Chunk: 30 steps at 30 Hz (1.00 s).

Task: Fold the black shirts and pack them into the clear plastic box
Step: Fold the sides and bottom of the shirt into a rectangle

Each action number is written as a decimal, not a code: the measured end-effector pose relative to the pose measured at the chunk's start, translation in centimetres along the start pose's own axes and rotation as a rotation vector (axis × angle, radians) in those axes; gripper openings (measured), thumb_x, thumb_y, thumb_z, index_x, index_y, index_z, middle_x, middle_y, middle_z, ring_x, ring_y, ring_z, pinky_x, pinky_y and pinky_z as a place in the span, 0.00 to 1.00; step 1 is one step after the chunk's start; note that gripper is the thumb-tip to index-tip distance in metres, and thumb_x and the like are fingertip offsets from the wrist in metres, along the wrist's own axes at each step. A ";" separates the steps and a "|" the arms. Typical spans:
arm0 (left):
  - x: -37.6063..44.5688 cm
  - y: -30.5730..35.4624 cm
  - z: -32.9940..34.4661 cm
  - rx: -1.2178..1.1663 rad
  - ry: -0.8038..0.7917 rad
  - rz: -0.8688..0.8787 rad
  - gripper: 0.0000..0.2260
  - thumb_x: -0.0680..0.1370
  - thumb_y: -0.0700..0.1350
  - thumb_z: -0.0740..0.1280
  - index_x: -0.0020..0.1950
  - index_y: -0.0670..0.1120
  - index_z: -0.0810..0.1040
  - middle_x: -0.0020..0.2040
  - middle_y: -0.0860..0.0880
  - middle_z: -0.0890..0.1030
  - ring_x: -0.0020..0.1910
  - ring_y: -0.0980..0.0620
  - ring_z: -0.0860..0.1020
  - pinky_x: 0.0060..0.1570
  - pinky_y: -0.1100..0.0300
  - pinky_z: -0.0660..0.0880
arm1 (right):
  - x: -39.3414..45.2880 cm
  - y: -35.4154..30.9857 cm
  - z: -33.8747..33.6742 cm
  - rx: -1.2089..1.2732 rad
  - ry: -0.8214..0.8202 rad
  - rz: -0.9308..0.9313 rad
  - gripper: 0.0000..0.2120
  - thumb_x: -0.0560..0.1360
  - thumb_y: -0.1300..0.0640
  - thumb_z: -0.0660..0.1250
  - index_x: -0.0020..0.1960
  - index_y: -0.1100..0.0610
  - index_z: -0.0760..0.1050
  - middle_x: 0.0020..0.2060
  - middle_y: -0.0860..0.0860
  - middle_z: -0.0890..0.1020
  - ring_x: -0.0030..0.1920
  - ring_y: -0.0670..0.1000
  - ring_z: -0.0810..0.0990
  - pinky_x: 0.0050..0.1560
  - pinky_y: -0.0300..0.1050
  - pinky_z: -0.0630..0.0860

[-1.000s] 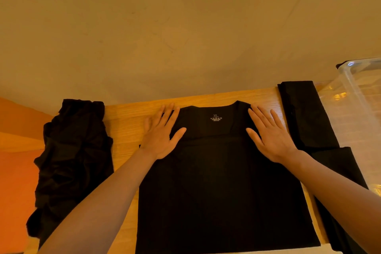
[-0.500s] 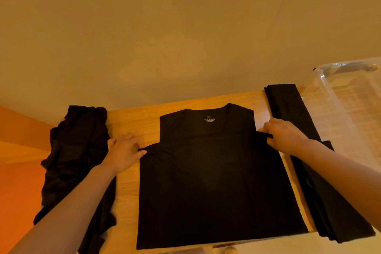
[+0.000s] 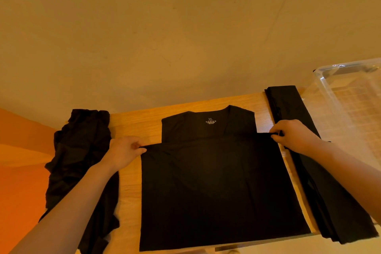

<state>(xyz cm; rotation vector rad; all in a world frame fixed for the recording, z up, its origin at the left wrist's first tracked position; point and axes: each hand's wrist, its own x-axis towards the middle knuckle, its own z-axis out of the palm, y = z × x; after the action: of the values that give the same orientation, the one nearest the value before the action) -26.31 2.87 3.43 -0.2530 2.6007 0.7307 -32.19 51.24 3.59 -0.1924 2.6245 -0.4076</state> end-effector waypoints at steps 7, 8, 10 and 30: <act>-0.4 3.8 -4.8 -0.276 0.085 0.052 0.05 0.75 0.47 0.71 0.50 0.54 0.81 0.49 0.56 0.80 0.50 0.60 0.76 0.49 0.65 0.68 | -1.6 -1.5 -5.2 0.293 0.083 -0.042 0.08 0.76 0.57 0.67 0.54 0.49 0.78 0.43 0.42 0.80 0.45 0.39 0.78 0.47 0.34 0.71; 0.0 4.2 -5.4 -0.327 0.115 0.055 0.05 0.75 0.47 0.72 0.50 0.54 0.82 0.48 0.56 0.81 0.50 0.60 0.76 0.49 0.66 0.69 | -1.3 -1.7 -6.0 0.329 0.108 -0.039 0.07 0.77 0.56 0.66 0.54 0.48 0.77 0.43 0.43 0.80 0.45 0.39 0.77 0.46 0.34 0.70; 1.2 4.7 -6.2 -0.407 0.167 0.058 0.05 0.74 0.46 0.72 0.48 0.54 0.82 0.48 0.54 0.82 0.50 0.59 0.77 0.51 0.64 0.70 | -0.4 -2.1 -7.2 0.405 0.179 -0.012 0.07 0.77 0.56 0.66 0.54 0.48 0.77 0.41 0.44 0.80 0.43 0.41 0.77 0.47 0.37 0.69; 5.6 8.6 10.2 0.428 0.160 0.308 0.30 0.80 0.64 0.43 0.79 0.52 0.46 0.79 0.50 0.42 0.78 0.51 0.40 0.76 0.46 0.46 | 5.3 -8.9 7.5 -0.168 0.218 -0.066 0.30 0.79 0.38 0.40 0.78 0.48 0.44 0.78 0.47 0.42 0.77 0.51 0.40 0.75 0.49 0.37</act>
<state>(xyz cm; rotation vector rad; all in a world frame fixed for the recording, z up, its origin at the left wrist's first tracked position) -30.16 15.22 -3.00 0.2321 2.9032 0.2364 -32.76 39.89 -2.22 -0.3062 2.8747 -0.2418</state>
